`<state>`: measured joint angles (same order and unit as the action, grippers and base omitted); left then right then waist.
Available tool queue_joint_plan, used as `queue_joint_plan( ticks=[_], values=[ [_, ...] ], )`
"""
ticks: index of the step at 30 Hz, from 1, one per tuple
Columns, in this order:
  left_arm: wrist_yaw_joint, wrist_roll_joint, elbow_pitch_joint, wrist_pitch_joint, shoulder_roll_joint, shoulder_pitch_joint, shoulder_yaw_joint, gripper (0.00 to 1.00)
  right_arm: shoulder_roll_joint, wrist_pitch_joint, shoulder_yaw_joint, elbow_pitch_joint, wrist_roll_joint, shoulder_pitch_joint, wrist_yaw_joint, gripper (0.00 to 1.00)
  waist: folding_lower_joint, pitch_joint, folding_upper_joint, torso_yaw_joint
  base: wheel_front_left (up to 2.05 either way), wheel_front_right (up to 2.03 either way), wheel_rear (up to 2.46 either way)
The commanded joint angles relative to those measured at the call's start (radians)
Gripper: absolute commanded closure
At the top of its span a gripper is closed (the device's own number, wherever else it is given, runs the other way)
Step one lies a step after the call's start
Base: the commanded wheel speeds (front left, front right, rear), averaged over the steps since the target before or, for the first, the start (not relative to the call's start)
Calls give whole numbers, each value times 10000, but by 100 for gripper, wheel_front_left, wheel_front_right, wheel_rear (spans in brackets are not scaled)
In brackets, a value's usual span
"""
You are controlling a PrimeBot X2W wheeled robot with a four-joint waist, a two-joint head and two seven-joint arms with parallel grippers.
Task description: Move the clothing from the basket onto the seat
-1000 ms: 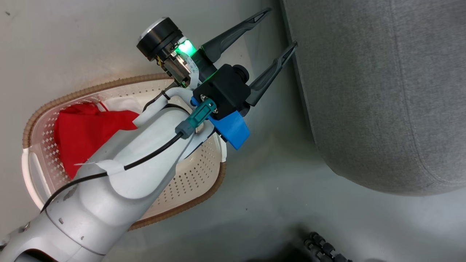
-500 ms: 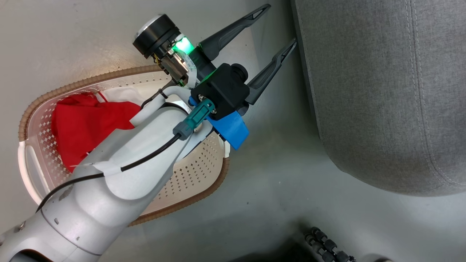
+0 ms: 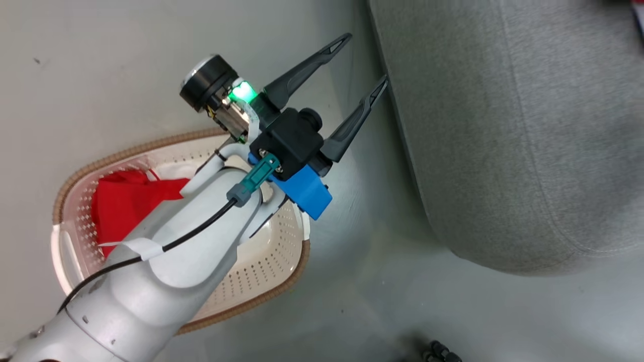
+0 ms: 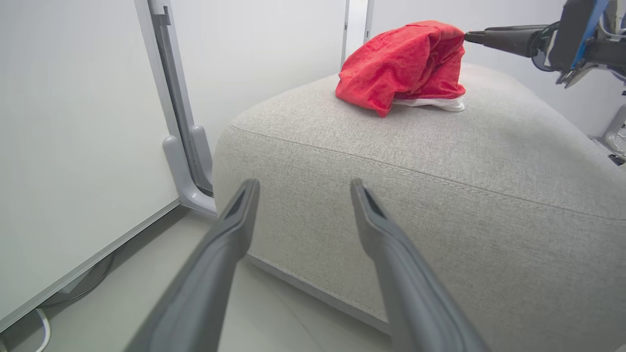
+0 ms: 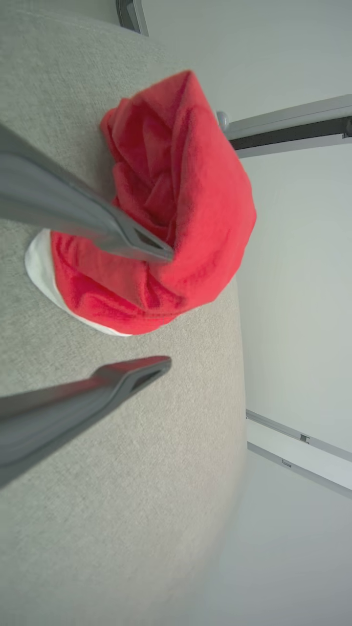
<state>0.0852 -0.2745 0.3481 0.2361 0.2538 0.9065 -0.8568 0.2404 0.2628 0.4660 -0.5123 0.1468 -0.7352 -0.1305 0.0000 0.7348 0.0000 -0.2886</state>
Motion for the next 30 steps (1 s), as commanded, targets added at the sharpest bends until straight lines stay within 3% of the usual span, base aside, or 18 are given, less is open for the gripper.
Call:
queue_joint_plan(
  ticks=[1, 13, 22, 30],
  values=[
    [-81, -65, 50, 80, -15, -162, 35, 0, -91, 31, -54, 163, -99, 331, -5, 0, 0, -600, 0, -55, 0, 0, 0],
    [-569, -561, -43, 297, -192, -1788, 995, 0, -756, 31, -1347, 2242, -265, 2861, -5, 0, 0, -2932, 0, 220, 0, 0, 0],
    [-1091, -351, -910, 301, -220, -3691, 2924, 0, -1059, 29, -2811, 3665, -192, 4314, -5, 0, 0, -4492, 0, 1023, 0, 0, 0],
    [-1110, 58, -1359, 302, -429, -4979, 4310, 0, -1177, 31, -3687, 4440, -201, 5253, -5, 0, 0, -5310, 0, 1844, 0, 0, 0]
  ],
)
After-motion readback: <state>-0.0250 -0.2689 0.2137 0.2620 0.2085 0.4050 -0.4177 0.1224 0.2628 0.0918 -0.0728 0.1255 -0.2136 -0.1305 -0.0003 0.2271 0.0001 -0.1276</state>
